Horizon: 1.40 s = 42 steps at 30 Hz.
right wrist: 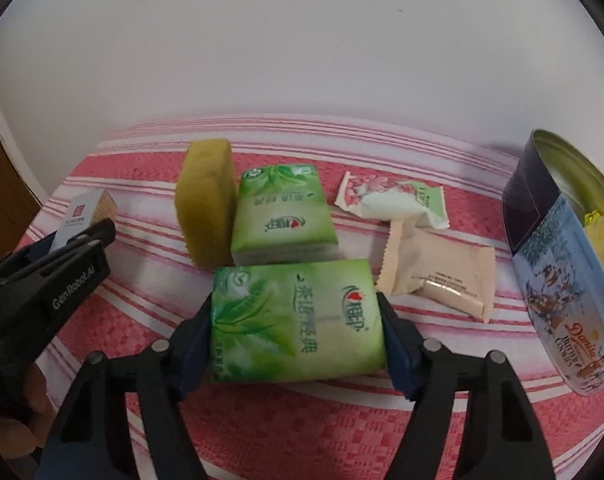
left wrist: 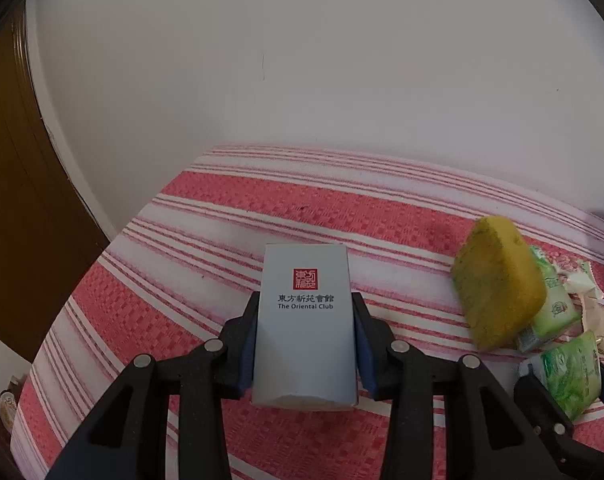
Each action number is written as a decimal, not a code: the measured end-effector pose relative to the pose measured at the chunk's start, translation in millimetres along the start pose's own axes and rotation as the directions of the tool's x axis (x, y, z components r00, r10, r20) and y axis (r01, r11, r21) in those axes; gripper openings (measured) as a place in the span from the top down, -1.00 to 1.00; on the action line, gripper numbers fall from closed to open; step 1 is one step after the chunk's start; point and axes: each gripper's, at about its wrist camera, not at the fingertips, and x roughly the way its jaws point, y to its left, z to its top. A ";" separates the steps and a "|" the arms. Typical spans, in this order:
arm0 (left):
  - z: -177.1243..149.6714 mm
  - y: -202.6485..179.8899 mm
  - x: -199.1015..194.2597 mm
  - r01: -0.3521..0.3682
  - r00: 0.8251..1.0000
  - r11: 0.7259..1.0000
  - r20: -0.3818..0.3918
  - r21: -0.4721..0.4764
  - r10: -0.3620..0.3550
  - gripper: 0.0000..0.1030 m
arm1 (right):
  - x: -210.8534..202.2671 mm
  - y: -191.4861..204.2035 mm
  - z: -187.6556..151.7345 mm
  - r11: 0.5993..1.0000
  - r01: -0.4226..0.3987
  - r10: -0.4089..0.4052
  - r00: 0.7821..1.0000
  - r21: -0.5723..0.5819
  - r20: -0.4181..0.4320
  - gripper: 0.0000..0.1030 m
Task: Organize objects
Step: 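Grasp the white Oriental Club box with the left gripper while the right grasps the green tissue pack, then carry the white box and green tissue pack over the tin with both grippers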
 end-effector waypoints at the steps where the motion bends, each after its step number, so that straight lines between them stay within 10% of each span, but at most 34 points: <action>1: 0.4 0.9 -0.7 0.006 1.000 1.000 0.003 -0.005 -0.006 0.15 | -2.1 -4.2 -1.0 1.000 -0.020 0.020 1.000 0.013 0.006 -0.42; 5: 3.8 12.1 -4.0 0.024 0.999 0.999 0.031 -0.046 -0.023 0.16 | -26.1 -22.2 -10.5 0.981 -0.189 0.185 0.978 0.039 0.097 -0.42; 10: 4.0 17.3 -20.7 0.046 0.991 0.994 0.129 -0.098 -0.033 0.16 | -64.7 -25.4 -22.3 0.976 -0.215 0.217 0.943 -0.034 0.254 -0.42; 20: -2.9 -8.1 -47.8 0.004 0.959 0.999 0.285 -0.039 0.007 0.16 | -107.6 -49.9 -28.1 0.999 0.038 -0.045 0.875 0.024 0.481 -0.43; 42: -22.1 -41.6 -55.5 0.071 0.957 0.997 0.283 0.001 -0.068 0.16 | -134.7 -102.2 -34.8 0.992 0.119 -0.118 0.852 0.032 0.509 -0.43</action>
